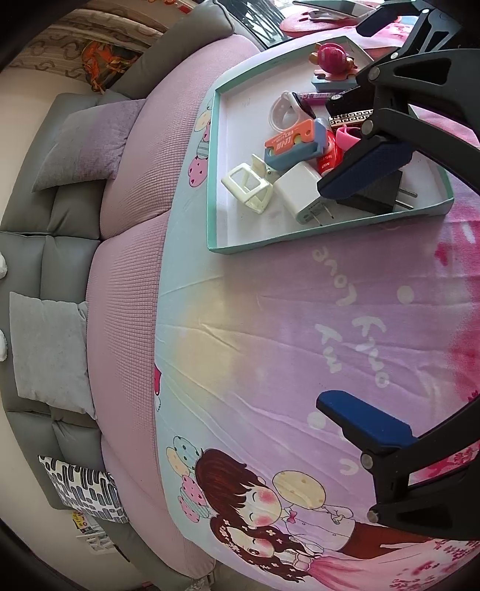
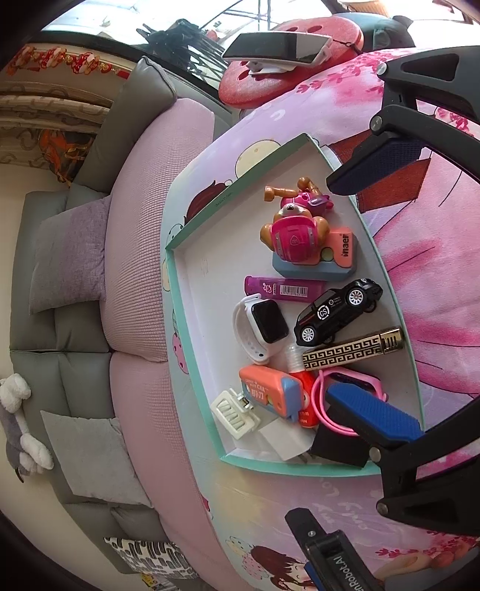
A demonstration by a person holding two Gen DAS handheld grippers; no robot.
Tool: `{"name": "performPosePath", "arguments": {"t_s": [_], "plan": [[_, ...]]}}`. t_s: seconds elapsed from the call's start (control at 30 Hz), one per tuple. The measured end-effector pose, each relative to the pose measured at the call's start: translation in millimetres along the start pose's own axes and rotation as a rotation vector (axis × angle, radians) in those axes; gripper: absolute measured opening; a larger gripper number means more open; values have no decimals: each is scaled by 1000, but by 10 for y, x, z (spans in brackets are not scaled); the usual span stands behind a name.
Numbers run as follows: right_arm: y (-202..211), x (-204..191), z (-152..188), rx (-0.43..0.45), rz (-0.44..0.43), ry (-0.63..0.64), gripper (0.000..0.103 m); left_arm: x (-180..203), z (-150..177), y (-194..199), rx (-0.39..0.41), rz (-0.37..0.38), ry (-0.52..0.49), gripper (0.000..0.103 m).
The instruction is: Organize rigid objects
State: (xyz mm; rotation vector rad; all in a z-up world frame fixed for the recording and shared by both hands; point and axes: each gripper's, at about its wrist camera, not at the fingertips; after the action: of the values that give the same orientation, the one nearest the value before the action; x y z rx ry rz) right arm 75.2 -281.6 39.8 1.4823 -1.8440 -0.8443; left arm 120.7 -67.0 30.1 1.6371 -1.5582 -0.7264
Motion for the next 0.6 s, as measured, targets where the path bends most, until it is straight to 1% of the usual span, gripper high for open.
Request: {"name": "performPosePath", "arguments": {"t_s": [0.13, 0.23, 0.3, 0.5, 0.6], "plan": [[85, -10, 69, 6, -3, 10, 103, -21, 57, 121, 10, -21, 3, 103], [102, -13, 161, -10, -9, 8, 103, -31, 145, 182, 7, -30, -9, 103], [97, -20, 231, -25, -16, 12, 103, -47, 213, 203, 0, -44, -6, 103], [145, -62, 360, -40, -23, 37, 103, -138, 433, 248, -31, -47, 18, 103], [184, -78, 415, -44, -28, 46, 103, -153, 516, 277, -43, -77, 13, 103]]}}
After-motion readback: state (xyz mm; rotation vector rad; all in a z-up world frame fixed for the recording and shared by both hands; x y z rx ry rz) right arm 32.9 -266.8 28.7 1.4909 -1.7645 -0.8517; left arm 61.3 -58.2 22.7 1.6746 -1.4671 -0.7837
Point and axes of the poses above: each gripper's, at about its wrist camera, not at the fingertips, and y roughly against the way its jaws point, x to its right, z to its underside, and after that the axes turned 1 degree about -x, right-handed
